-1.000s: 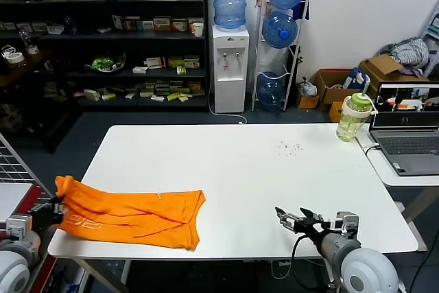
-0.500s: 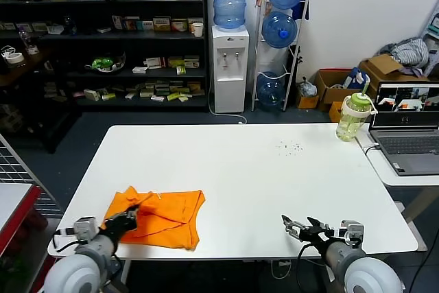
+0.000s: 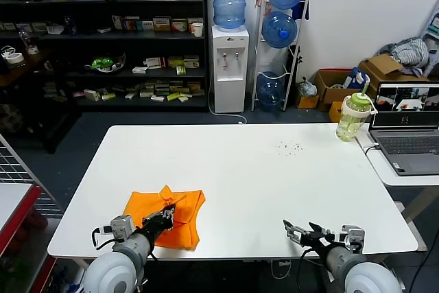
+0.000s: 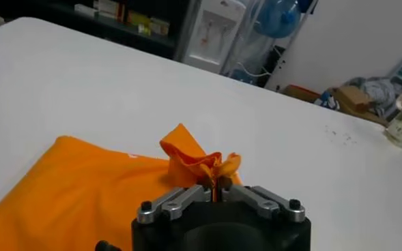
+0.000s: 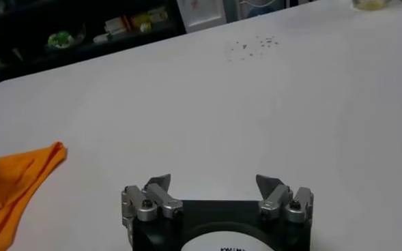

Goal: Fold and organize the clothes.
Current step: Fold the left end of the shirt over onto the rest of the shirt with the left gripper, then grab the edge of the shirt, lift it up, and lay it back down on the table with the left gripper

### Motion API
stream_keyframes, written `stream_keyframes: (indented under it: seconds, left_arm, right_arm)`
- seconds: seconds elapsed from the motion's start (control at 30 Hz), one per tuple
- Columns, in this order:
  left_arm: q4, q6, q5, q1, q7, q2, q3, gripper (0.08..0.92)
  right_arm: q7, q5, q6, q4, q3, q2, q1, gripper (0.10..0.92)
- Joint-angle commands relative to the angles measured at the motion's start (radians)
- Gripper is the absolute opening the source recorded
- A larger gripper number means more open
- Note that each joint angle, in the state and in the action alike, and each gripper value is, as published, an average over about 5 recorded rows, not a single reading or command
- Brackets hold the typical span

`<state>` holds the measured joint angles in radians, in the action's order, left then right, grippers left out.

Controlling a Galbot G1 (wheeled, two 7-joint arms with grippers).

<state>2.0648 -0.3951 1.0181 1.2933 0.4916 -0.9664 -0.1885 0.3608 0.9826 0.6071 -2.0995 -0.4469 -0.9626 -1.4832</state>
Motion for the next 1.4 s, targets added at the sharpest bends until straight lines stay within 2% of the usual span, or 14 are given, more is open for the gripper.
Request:
stream_keyframes:
  seconds: [0.03,0.23,0.37,0.5,0.57,0.63,0.77,0.9,1.07,1.4]
  left_arm:
    - [0.014,-0.011,-0.043,-0.028,-0.005,-0.036,0.035,0.180]
    - [0.077,-0.015,-0.001,0.000,0.002,-0.004,-0.005,0.348]
    - [0.109,-0.015,0.016,0.046,-0.008,0.069,-0.067,0.461]
    - [0.075,-0.018,0.046,0.114,-0.050,0.162,-0.197,0.574]
    - [0.026,-0.022,0.075,0.151,-0.112,0.223,-0.277,0.634]
    - [-0.042,-0.025,0.097,0.177,-0.211,0.295,-0.342,0.695]
    - [-0.214,-0.028,0.139,0.172,-0.419,0.421,-0.386,0.792]
    - [-0.337,-0.059,0.192,0.125,-0.536,0.483,-0.363,0.820]
    - [-0.389,-0.081,0.206,0.086,-0.615,0.502,-0.310,0.823]
    - [-0.409,-0.103,0.206,-0.003,-0.643,0.470,-0.206,0.823]
  right_arm:
    - [-0.003,0.002,0.000,0.002,-0.002,0.003,-0.006,0.823]
    - [-0.004,0.003,0.000,0.009,0.015,0.004,0.011,0.823]
    - [-0.007,0.005,0.000,0.014,0.022,0.005,0.020,0.823]
    - [-0.014,0.006,-0.001,0.017,0.026,0.007,0.026,0.823]
    - [-0.017,0.008,-0.002,0.015,0.026,0.010,0.028,0.823]
    - [-0.022,0.010,-0.003,0.014,0.026,0.013,0.029,0.823]
    - [-0.032,0.010,-0.007,0.015,0.026,0.012,0.029,0.823]
    - [-0.041,0.008,-0.011,0.021,0.023,0.009,0.026,0.823]
    - [-0.046,0.008,-0.015,0.027,0.016,0.011,0.021,0.823]
    - [-0.047,0.007,-0.015,0.031,0.014,0.008,0.019,0.823]
